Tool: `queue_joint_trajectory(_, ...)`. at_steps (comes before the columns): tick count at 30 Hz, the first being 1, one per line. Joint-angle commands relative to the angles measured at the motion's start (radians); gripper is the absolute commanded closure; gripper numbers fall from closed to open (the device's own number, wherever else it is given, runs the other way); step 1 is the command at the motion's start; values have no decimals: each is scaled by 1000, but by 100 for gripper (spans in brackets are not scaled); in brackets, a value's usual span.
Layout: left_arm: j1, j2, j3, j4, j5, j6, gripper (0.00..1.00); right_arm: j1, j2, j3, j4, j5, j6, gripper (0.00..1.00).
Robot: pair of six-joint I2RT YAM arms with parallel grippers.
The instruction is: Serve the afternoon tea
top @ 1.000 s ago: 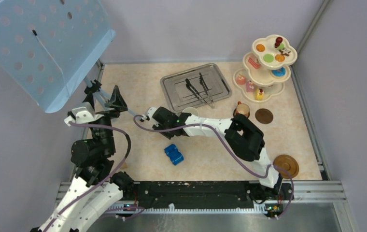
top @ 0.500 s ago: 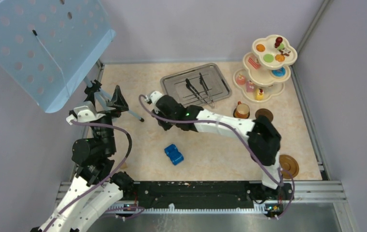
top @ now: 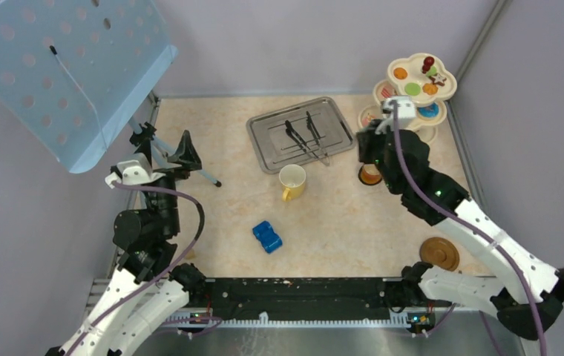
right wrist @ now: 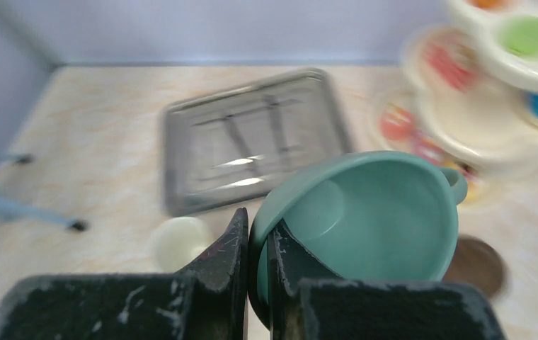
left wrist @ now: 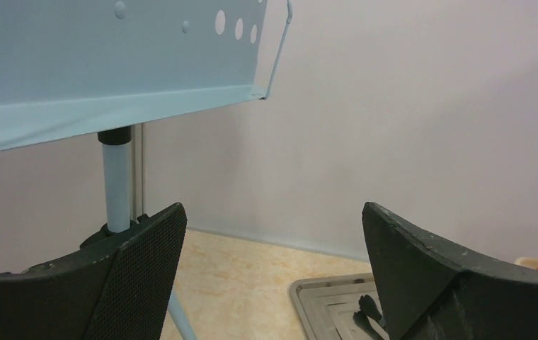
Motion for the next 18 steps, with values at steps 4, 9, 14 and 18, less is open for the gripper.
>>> queue_joint_trajectory(4, 4, 41, 16, -2, 44, -31, 1, -359, -121, -269, -207, 191, 189, 100)
queue_joint_trajectory(9, 4, 63, 16, -6, 53, -33, 1, -570, 14, -350, -132, 55, 216, 100)
queue_joint_trajectory(14, 5, 76, 16, -7, 59, -33, 1, -642, 197, -306, -35, 17, 170, 100)
queue_joint_trajectory(18, 5, 80, 16, -5, 60, -29, 1, -658, 355, -225, -44, 3, 128, 100)
